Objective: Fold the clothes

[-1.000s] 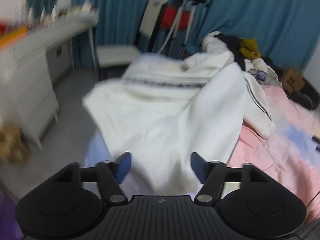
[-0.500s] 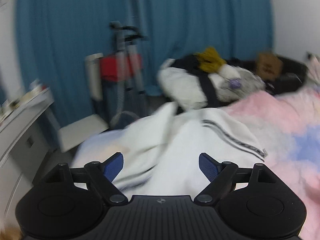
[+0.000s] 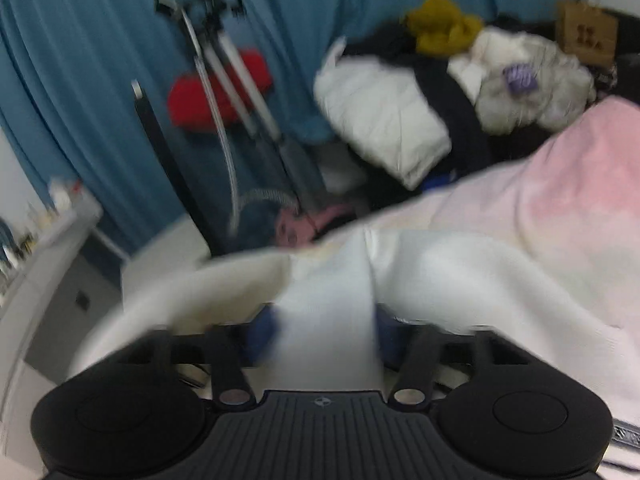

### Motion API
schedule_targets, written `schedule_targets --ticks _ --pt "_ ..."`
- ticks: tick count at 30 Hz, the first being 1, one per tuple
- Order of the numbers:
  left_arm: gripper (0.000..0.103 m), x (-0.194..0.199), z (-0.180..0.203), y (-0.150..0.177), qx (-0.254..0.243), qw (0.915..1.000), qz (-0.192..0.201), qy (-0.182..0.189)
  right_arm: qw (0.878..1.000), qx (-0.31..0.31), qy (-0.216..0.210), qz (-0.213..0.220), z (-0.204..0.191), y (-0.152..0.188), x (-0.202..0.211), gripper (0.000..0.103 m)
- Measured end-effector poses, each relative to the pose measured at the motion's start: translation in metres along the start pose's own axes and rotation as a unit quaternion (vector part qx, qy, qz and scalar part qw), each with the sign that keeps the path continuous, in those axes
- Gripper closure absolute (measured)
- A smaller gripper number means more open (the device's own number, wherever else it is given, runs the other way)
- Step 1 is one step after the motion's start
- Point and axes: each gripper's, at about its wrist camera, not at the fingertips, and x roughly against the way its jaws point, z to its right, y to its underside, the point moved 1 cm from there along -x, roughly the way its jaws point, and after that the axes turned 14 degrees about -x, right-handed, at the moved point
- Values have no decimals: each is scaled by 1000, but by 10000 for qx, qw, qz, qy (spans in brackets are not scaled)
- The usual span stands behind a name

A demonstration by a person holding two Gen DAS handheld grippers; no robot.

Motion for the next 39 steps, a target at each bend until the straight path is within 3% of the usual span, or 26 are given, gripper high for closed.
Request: schedule_targets --ticks 1,3,6,12,15,18,21,23,27,31,33,36,39 --pt "99 -8 1 -3 10 10000 -87 -4 10000 -61 10 -55 2 0 -6 24" --pt "99 -20 3 -8 27 9998 -221 -10 9998 -125 22 -128 5 0 -16 23" --pt "100 18 5 -8 43 9996 280 48 10000 18 -11 -31 -1 0 -20 23" --pt "100 149 1 1 270 9879 1415 568 9971 -70 -738 179 -8 -9 0 23" --pt "100 224 1 27 406 9781 1837 885 9923 -241 -1205 131 -9 -12 11 23" --pt "100 290 4 71 580 9692 2074 1195 9806 -724 -1813 -193 -6 -14 19 23" --pt "100 335 11 134 804 9647 2098 1371 9510 -1666 -2517 -666 6 -13 24 23" --pt "100 354 12 182 1058 9629 2021 1445 9312 -2179 -2772 -925 12 -8 28 23" --pt "100 354 2 281 1907 9591 1540 1417 9177 -2555 -2772 -1249 13 4 31 23" --pt "100 332 -6 346 2685 9483 997 1367 8971 -2982 -2842 -1598 5 12 22 23" --pt "100 328 -17 357 2997 9378 917 1492 9060 -2815 -2678 -1679 -9 11 11 23" --pt "100 328 -20 358 3019 9361 1026 1483 9356 -2332 -2137 -1568 -27 8 -7 23" --pt "100 319 -21 360 3145 9320 973 1519 9406 -2193 -1962 -1696 -31 10 -34 24"
